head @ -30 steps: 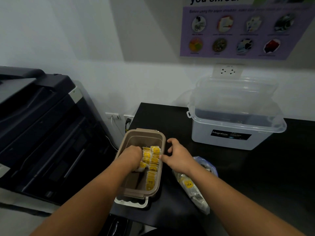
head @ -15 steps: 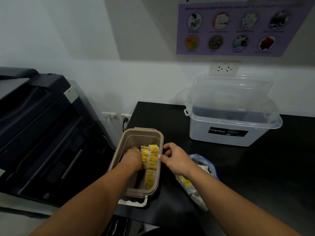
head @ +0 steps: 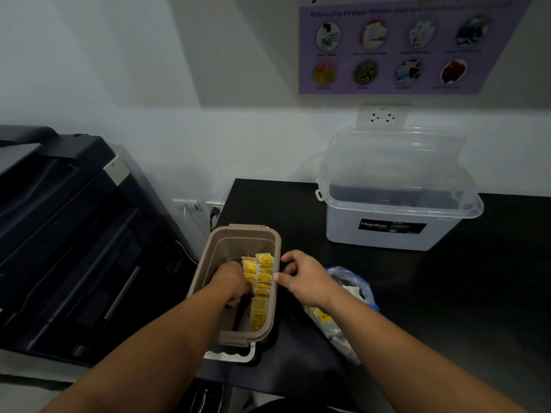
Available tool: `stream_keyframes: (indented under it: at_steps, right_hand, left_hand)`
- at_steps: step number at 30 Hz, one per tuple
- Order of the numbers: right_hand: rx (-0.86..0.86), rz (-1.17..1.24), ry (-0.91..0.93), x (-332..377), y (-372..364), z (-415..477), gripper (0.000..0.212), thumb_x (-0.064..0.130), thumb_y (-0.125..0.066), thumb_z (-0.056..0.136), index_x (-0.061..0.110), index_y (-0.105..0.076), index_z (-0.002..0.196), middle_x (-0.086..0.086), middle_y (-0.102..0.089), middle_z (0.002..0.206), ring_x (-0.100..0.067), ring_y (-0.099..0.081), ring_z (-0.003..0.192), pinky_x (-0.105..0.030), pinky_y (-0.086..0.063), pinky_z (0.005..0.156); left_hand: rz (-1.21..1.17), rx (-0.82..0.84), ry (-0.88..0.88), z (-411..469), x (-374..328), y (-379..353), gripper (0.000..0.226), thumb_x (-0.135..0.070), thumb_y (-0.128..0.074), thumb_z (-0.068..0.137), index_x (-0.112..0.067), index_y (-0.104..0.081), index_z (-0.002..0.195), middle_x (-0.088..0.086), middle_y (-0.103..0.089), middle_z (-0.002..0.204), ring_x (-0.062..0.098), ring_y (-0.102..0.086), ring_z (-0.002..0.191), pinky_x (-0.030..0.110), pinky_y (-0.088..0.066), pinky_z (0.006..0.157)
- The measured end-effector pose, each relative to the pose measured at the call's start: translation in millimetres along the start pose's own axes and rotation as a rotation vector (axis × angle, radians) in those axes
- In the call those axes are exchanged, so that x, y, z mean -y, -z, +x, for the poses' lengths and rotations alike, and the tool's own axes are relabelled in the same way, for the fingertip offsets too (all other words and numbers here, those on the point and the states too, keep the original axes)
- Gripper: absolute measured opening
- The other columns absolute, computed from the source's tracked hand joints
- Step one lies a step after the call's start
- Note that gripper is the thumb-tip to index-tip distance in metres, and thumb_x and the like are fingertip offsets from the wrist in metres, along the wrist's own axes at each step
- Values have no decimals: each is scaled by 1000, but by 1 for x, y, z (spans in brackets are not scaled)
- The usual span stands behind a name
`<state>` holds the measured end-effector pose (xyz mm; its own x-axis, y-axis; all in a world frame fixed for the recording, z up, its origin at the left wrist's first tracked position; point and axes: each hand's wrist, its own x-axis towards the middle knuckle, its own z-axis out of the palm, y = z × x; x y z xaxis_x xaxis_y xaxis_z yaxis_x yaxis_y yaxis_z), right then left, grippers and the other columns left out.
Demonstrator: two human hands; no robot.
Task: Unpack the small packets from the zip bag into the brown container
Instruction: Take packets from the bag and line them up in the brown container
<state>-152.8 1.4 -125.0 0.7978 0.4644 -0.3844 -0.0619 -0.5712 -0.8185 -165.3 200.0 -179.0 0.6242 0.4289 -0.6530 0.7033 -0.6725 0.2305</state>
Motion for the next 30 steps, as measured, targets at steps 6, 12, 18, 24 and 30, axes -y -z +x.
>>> stream_keyframes:
  at_steps: [6, 12, 18, 24, 30]
  right_hand:
    - [-57, 63, 36, -12, 21, -9, 29, 19, -66, 99, 22, -57, 127, 2, -69, 94, -8, -67, 84, -21, -51, 75]
    - [-179, 52, 55, -32, 65, -23, 18, 12, -63, 99, 27, -65, 108, 1, -69, 95, -9, -66, 79, -24, -52, 71]
    - [-248, -244, -25, -69, 96, -38, 14, 21, -65, 98, 34, -66, 103, 12, -67, 96, 0, -63, 84, -18, -48, 71]
    - [-79, -501, -150, -95, 93, -36, 12, 27, -59, 100, 33, -68, 105, 10, -67, 96, -5, -64, 84, -27, -55, 78]
    - [-32, -654, -159, -105, 87, -34, 18, 35, -51, 102, 30, -69, 105, 4, -67, 97, -13, -64, 83, -34, -56, 77]
  left_hand:
    - [412, -76, -100, -22, -14, 30, 21, -12, -66, 94, -6, -68, 113, 11, -73, 99, 27, -72, 98, 35, -60, 81]
    - [176, -280, -316, -74, -52, 56, 22, -25, -69, 94, -22, -59, 114, 1, -67, 105, 15, -67, 93, 29, -56, 82]
    - [-91, -250, -747, -121, -98, 9, 15, -20, -73, 92, -24, -68, 106, -10, -69, 88, -4, -60, 73, 18, -52, 75]
    - [112, -83, -717, -100, -132, -54, 12, -28, -65, 96, -30, -71, 107, -7, -69, 99, 8, -66, 89, 32, -57, 86]
    - [416, -73, -573, -82, -145, -74, 13, -34, -62, 96, -28, -73, 101, -1, -69, 100, 18, -67, 88, 40, -59, 85]
